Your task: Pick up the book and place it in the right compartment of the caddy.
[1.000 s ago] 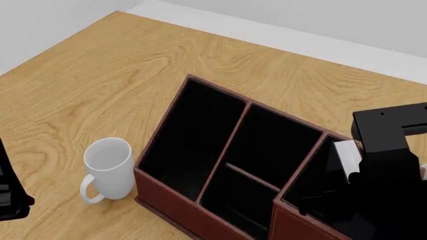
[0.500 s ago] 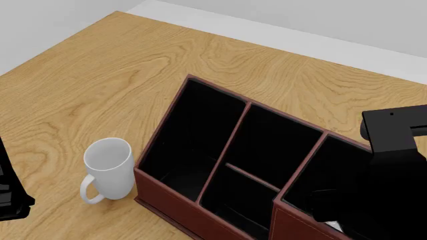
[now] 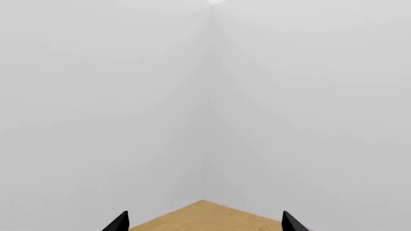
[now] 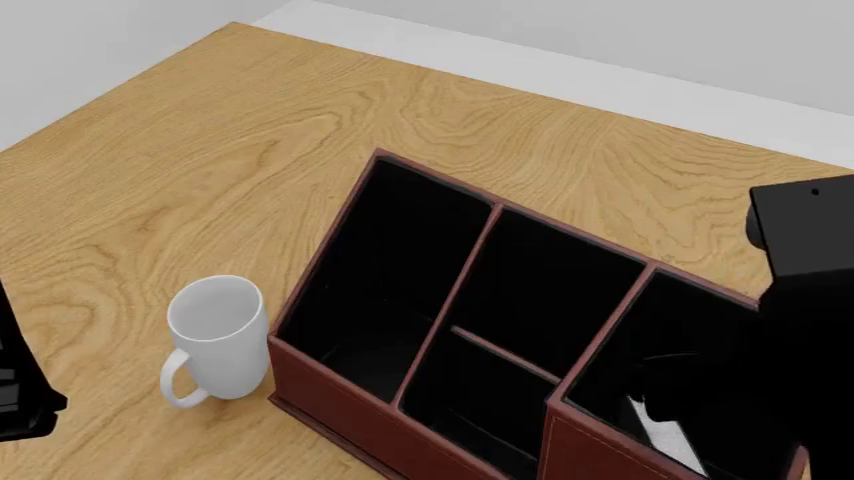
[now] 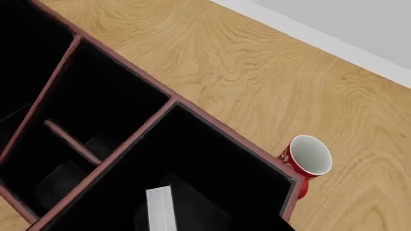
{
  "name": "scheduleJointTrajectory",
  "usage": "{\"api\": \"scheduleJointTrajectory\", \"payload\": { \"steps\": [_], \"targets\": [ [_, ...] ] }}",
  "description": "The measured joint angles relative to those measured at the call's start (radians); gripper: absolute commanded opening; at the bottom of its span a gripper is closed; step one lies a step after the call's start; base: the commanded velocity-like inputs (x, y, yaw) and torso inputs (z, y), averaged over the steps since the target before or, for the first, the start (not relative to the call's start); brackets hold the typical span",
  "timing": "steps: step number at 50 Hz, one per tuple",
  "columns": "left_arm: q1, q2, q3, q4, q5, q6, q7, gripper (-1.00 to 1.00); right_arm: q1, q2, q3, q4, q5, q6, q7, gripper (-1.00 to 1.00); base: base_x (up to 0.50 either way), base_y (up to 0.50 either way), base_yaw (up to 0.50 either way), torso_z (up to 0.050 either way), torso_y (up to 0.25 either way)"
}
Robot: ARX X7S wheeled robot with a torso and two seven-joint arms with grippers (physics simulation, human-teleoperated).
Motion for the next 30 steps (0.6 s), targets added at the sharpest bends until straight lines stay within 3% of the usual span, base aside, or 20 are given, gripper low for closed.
{"api": "scheduleJointTrajectory", "payload": {
  "steps": [30],
  "targets": [
    [0.007, -0.01, -0.018, 0.015, -0.025, 0.004, -0.008, 1.0, 0.139, 0.042, 0.054, -0.138, 0.103, 0.049, 0.146, 1.0, 0.0, 0.0, 0.0, 0.0, 0.0]
  ]
}}
